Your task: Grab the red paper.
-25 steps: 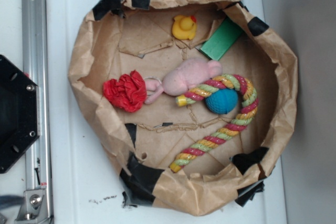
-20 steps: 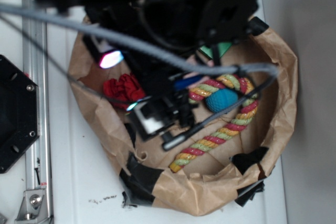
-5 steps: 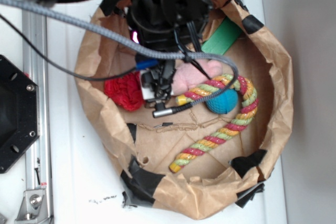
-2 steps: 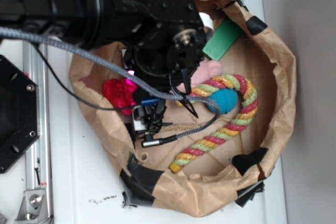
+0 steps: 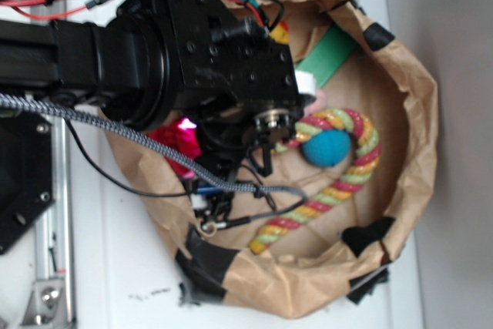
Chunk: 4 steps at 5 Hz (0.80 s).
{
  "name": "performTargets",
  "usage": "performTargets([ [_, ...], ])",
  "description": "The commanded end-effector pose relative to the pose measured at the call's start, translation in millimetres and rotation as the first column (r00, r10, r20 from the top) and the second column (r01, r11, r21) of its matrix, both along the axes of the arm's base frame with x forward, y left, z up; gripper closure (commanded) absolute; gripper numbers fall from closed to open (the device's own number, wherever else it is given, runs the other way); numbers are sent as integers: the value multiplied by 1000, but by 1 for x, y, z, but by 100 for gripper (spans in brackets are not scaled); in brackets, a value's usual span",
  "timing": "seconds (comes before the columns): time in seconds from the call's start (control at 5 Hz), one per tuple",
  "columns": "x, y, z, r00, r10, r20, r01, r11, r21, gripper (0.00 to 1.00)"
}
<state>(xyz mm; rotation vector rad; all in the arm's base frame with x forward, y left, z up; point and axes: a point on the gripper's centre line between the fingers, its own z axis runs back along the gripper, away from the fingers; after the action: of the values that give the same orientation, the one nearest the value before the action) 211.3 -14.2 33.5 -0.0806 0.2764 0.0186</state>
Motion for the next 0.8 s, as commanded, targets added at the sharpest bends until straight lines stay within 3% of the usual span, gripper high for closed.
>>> performTargets([
  [0.0,-20,-4,-3,999,17,-29,-16,998,55,100],
  [0.4,-15,-6,9,1000,28,-3,-27,998,61,100],
  [0.6,-6,-7,39,994,68,82,-72,996,48,100],
])
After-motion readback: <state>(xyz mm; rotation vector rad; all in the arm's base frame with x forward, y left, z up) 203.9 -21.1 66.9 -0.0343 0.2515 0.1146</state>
